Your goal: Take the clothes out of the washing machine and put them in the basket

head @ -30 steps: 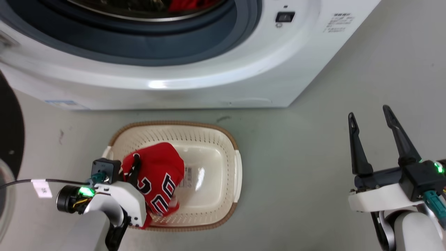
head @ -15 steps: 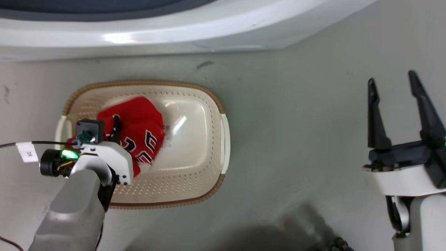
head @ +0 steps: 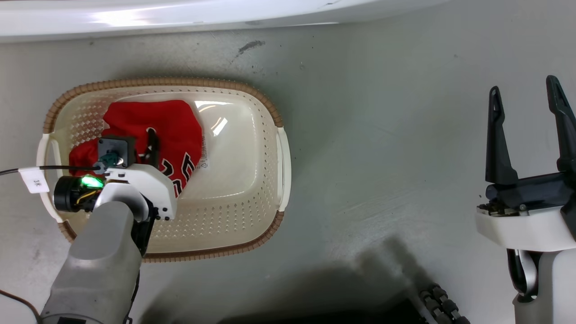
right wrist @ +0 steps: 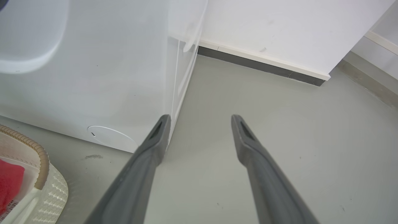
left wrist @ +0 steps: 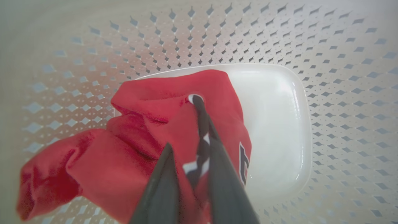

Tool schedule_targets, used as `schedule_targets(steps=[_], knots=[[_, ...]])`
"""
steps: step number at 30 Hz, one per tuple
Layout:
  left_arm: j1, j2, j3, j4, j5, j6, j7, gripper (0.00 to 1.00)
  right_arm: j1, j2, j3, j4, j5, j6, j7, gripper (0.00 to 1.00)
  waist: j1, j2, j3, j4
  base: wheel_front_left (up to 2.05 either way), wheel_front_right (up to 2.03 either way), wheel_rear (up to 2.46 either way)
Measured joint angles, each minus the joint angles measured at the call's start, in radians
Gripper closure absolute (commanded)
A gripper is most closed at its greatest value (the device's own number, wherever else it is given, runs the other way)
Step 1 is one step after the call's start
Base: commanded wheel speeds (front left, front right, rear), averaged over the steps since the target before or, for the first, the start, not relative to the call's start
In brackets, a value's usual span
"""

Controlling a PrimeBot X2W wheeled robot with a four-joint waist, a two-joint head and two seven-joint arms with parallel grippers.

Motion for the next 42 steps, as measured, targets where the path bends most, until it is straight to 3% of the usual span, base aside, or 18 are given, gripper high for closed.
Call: schedule_targets(steps=[1,10,29,42], knots=[[0.0,-0.002,0.002,0.005,0.004,0.0,0.0,0.0,-0.001,0.0,0.001,0.002,0.0,0.0,0.0,0.0,0.0,0.0,-0.004,0.001,0.0,0.0,0.0],[0.058,-0.019,0.039,-0.073,0.043,-0.008,0.0,0.0,-0.005,0.0,0.004,0.041,-0.006,0.0,0.0,0.0,-0.0001,0.0,-0.084,0.016,0.0,0.0,0.0],[0.362,-0.065,0.156,-0.463,0.142,-0.058,0.0,0.0,0.069,0.0,-0.007,0.151,0.011,0.0,0.0,0.0,-0.0003,0.0,-0.39,0.041,0.0,0.0,0.0],[0.396,-0.019,0.148,-0.603,0.183,-0.074,0.0,0.0,0.116,0.0,0.021,0.18,0.062,0.0,0.0,0.0,-0.0004,0.0,-0.506,-0.015,0.0,0.0,0.0]])
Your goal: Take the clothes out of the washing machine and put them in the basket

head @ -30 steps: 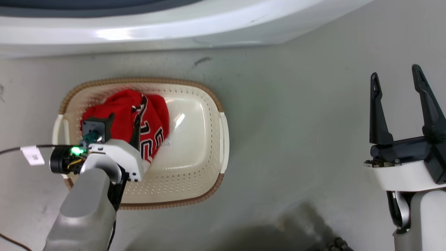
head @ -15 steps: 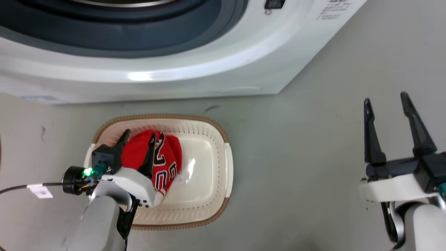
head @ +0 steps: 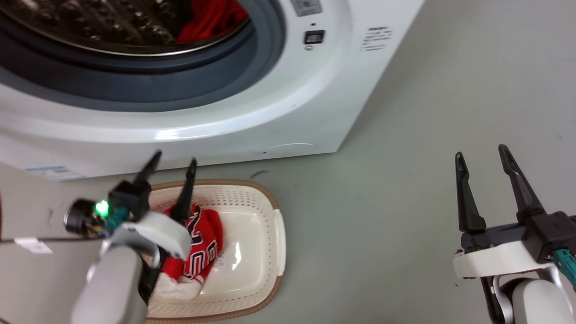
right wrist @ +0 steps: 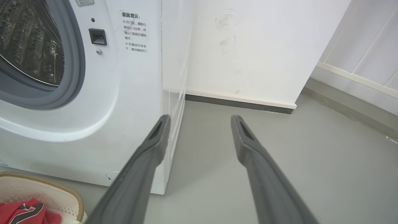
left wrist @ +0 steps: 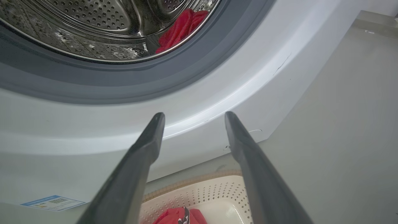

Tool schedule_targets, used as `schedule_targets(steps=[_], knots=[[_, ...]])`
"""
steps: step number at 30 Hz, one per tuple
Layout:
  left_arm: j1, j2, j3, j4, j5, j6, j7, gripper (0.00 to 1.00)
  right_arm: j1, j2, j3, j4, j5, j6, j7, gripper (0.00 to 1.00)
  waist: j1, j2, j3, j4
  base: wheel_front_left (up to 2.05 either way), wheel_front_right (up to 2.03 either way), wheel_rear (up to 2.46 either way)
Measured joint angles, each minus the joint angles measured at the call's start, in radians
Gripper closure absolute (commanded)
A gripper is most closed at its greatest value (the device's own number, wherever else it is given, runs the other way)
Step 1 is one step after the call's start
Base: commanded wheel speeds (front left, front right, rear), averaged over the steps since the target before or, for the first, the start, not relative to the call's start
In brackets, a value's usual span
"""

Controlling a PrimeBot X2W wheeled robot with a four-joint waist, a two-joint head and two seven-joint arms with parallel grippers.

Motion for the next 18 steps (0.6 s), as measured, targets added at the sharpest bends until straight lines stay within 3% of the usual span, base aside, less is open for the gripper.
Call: schedule_targets(steps=[6,18], knots=[[-0.142,0.085,-0.018,0.0,-0.062,-0.001,0.06,0.0,0.004,0.0,0.021,0.003,0.025,0.0,0.0,0.0,0.0,0.0,0.013,-0.068,0.0,0.0,0.0],[-0.607,0.332,-0.146,0.022,-0.2,-0.001,0.562,0.0,-0.002,-0.001,0.061,-0.003,0.118,0.0,0.0,0.0,0.0002,0.0,0.162,-0.215,0.0,0.0,0.0]])
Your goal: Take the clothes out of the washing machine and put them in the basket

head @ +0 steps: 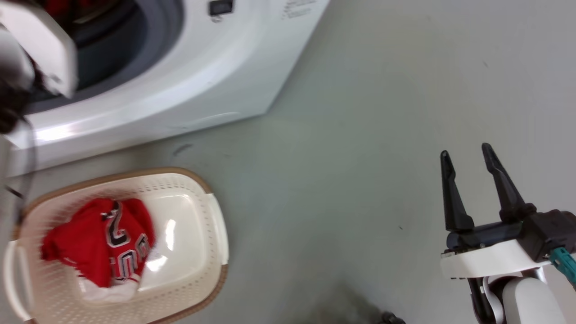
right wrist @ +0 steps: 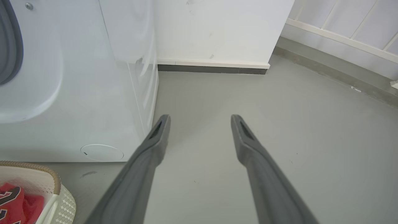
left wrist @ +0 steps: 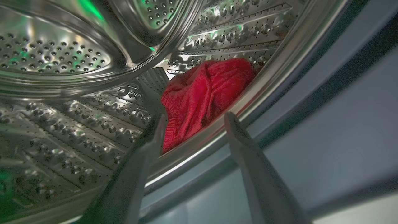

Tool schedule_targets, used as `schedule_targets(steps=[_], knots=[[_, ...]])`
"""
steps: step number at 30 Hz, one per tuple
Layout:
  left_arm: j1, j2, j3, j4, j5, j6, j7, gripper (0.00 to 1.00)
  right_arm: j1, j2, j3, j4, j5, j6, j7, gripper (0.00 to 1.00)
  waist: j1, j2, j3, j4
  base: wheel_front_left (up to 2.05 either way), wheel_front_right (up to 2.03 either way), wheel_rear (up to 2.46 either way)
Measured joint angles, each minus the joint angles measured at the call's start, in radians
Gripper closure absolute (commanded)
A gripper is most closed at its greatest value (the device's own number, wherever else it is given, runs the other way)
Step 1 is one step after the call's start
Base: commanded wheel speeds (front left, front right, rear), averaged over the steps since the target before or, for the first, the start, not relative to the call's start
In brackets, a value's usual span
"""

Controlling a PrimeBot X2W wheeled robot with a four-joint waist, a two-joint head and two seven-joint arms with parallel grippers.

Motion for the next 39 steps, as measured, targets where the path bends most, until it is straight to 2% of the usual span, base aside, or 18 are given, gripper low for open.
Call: schedule_targets(steps=[4,9,13,17,27,28,29,33,39], knots=[[-0.142,0.1,-0.05,0.019,-0.031,-0.001,0.161,0.0,-0.014,0.0,0.026,0.001,0.038,0.0,0.0,0.0,0.0,0.0,0.057,-0.055,0.0,0.0,0.0],[-0.303,0.141,-0.091,0.046,-0.071,-0.001,0.316,0.0,-0.014,0.0,0.049,0.004,0.085,0.0,0.0,0.0,0.0,0.0,0.125,-0.122,0.0,0.0,0.0],[-0.437,0.132,-0.146,0.091,-0.055,-0.002,0.404,0.0,-0.015,0.0,0.038,-0.008,0.106,0.0,0.0,0.0,0.0001,0.0,0.184,-0.149,0.0,0.0,0.0],[-0.502,0.121,-0.17,0.189,-0.048,-0.001,0.455,0.0,-0.014,0.0,0.038,-0.021,0.116,0.0,0.0,0.0,0.0001,-0.0001,0.225,-0.161,0.0,0.0,0.0],[-0.577,0.071,-0.209,0.359,-0.047,0.0,0.469,0.0,-0.004,0.0,0.037,-0.037,0.13,0.0,0.0,0.0,0.0,0.0,0.258,-0.161,0.0,0.0,0.0],[-0.585,0.069,-0.215,0.369,-0.052,0.001,0.47,0.56,-0.004,0.0,0.037,-0.038,0.131,0.0,0.0,0.0,0.0001,0.0,0.261,-0.16,0.0,0.0,0.0],[-0.59,0.068,-0.222,0.376,-0.055,0.001,0.47,1.0,-0.004,0.0,0.036,-0.038,0.131,0.0,0.0,0.0,0.0,0.0,0.263,-0.159,0.0,0.0,0.0],[-0.608,0.069,-0.249,0.397,-0.077,0.001,0.449,1.0,-0.007,0.0,0.038,-0.037,0.133,0.0,0.0,0.0,0.0,0.0,0.27,-0.155,0.0,0.0,0.0],[-0.605,0.082,-0.275,0.415,-0.107,0.0,0.345,1.0,-0.038,0.0,0.051,-0.03,0.129,0.0,0.0,0.0,0.0,-0.0001,0.257,-0.155,0.0,0.0,0.0]])
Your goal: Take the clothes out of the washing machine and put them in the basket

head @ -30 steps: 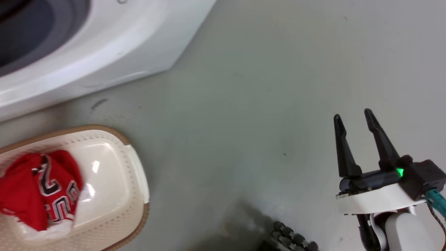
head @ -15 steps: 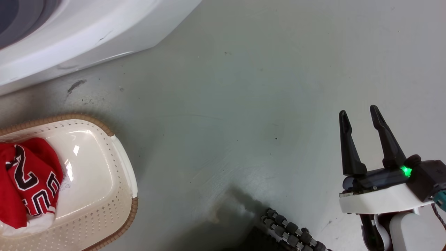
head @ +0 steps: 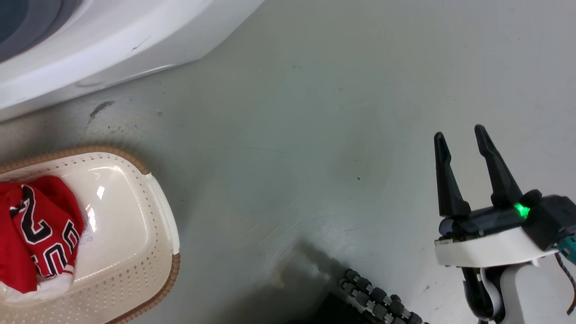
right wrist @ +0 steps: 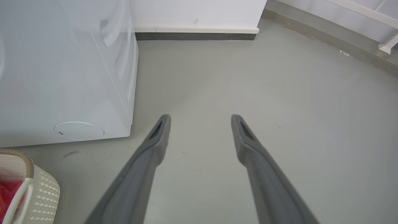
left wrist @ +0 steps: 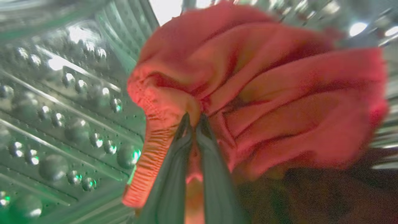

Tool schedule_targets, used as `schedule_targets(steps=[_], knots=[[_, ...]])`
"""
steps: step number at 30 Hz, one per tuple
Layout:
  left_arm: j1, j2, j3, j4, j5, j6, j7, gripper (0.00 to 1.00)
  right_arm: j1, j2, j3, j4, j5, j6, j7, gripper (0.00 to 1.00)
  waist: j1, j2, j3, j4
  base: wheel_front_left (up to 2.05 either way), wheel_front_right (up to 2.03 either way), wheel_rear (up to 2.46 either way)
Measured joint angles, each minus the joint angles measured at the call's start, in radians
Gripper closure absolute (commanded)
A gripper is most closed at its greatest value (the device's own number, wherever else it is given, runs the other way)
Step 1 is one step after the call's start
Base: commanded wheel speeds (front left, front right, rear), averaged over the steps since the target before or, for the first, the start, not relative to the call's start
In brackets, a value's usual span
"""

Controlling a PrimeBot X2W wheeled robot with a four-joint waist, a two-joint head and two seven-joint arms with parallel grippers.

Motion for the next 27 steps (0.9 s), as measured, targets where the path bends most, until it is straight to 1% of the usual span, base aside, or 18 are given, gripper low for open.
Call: schedule_targets(steps=[2,4,5,9,13,16,20,23,27], knots=[[0.003,0.013,-0.011,-0.007,-0.005,0.0,-0.058,1.0,-0.018,0.0,0.003,0.002,-0.005,0.0,0.0,0.0,0.0,0.0,-0.011,0.0,0.0,0.0,0.0],[0.003,0.032,-0.021,-0.026,0.002,0.0,-0.143,1.0,-0.03,0.0,0.004,0.006,-0.01,0.0,0.0,0.0,0.0,0.0,-0.023,-0.001,0.0,0.0,0.0],[0.004,0.032,-0.02,-0.032,0.004,0.0,-0.189,1.0,-0.035,0.001,-0.003,0.007,-0.02,0.0,0.0,0.0,0.0,0.0,-0.03,0.002,0.0,0.0,0.0],[0.056,-0.014,-0.026,-0.034,-0.021,-0.001,-0.32,1.0,-0.04,0.001,-0.038,0.016,-0.063,0.0,0.0,0.0,0.0,0.0,-0.062,0.039,0.0,0.0,0.0],[0.109,-0.036,-0.026,-0.032,-0.044,-0.002,-0.431,1.0,-0.04,0.001,-0.066,0.018,-0.103,0.0,0.0,0.0,-0.0001,0.0,-0.115,0.085,0.0,0.0,0.0],[0.18,-0.059,-0.018,-0.032,-0.068,0.0,-0.521,1.0,-0.04,0.001,-0.082,0.02,-0.125,0.0,0.0,0.0,-0.0001,0.0,-0.158,0.119,0.0,0.0,0.0],[0.279,-0.098,0.002,-0.037,-0.101,0.013,-0.658,1.0,-0.035,0.001,-0.09,0.028,-0.159,0.0,0.0,0.0,-0.0001,0.0001,-0.221,0.164,0.0,0.0,0.0],[0.365,-0.111,0.012,-0.041,-0.114,0.029,-0.75,1.0,-0.024,0.001,-0.093,0.036,-0.17,0.0,0.0,0.0,-0.0001,0.0,-0.272,0.193,0.0,0.0,0.0],[0.438,-0.131,0.013,-0.068,-0.111,0.053,-0.854,1.0,-0.005,0.001,-0.1,0.044,-0.187,0.0,0.0,0.0,-0.0002,0.0,-0.337,0.228,0.0,0.0,0.0]])
